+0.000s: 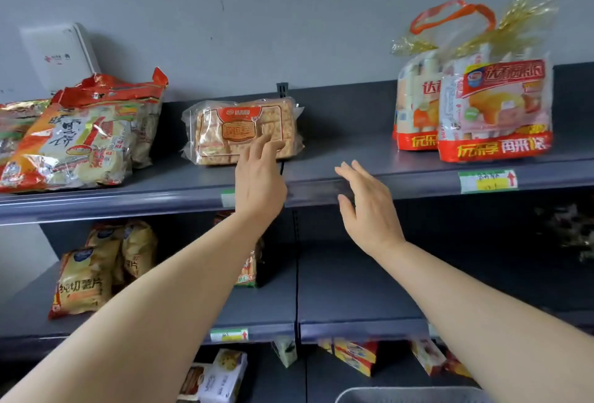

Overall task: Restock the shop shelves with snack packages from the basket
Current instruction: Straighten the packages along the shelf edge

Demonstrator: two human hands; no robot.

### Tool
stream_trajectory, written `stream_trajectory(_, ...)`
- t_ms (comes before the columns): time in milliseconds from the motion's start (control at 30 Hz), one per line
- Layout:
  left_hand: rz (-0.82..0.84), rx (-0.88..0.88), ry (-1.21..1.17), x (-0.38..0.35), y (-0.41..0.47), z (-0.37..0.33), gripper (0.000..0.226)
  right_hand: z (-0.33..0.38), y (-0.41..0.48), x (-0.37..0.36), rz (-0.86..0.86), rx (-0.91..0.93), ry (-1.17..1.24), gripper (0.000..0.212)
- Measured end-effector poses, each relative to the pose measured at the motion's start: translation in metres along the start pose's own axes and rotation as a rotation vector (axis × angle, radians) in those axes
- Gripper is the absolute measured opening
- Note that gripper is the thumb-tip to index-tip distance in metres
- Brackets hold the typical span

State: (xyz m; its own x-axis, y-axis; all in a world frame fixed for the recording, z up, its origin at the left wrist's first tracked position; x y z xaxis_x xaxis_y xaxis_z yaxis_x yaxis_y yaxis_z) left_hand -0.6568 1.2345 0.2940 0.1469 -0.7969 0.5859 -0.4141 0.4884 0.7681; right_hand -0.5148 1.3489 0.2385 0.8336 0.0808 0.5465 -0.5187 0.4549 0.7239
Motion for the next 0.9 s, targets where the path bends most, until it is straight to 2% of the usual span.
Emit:
stream_trajectory(133,0.119,-0.085,-0.012,-0.037,-0.065,-0.054,0.05,-0.058,-0.071,0.038,0.147,-0.063,-0.129,0.046)
stream_trajectory(267,0.36,-0.032,-0.027,-0.085,-0.136,-0.096,0.043,-0.109,-0.147,0.063,0.341,-0.16,-0.275,0.049)
stream_trajectory(467,0.825,0.177,-0.052,-0.168,-0.249,-0.135,0.04,-0.177,-0.263,0.081,0.668,-0.376,-0.436,0.049)
stream_trajectory(633,1.156,0.327,-0.078,-0.222,-0.342,-0.149,0.041,-0.217,-0.336,0.091,0.892,-0.556,-0.475,0.047)
stream_trajectory(767,1.305,0.425,-0.09,-0.254,-0.396,-0.151,0.032,-0.237,-0.376,0.087,0.96,-0.626,-0.483,0.036)
stream_trajectory(900,1.333,0.683,-0.208,-0.287,-0.448,-0.133,0.045,-0.255,-0.411,0.069,1.052,-0.693,-0.44,0.04)
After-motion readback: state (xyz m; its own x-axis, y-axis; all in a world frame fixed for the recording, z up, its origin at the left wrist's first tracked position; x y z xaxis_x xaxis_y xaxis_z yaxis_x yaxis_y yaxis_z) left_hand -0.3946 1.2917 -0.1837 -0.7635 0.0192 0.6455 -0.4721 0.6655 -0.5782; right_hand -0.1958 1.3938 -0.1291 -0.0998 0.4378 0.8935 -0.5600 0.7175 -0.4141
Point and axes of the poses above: each hand's wrist, its own y-axis towards the middle knuckle, its own x-axis out of the back of the hand, z = x × y, the point moved 9 cm from there along y, towards the middle knuckle, and after that the axes turned 5 degrees about -x, right-handed, at the moved point
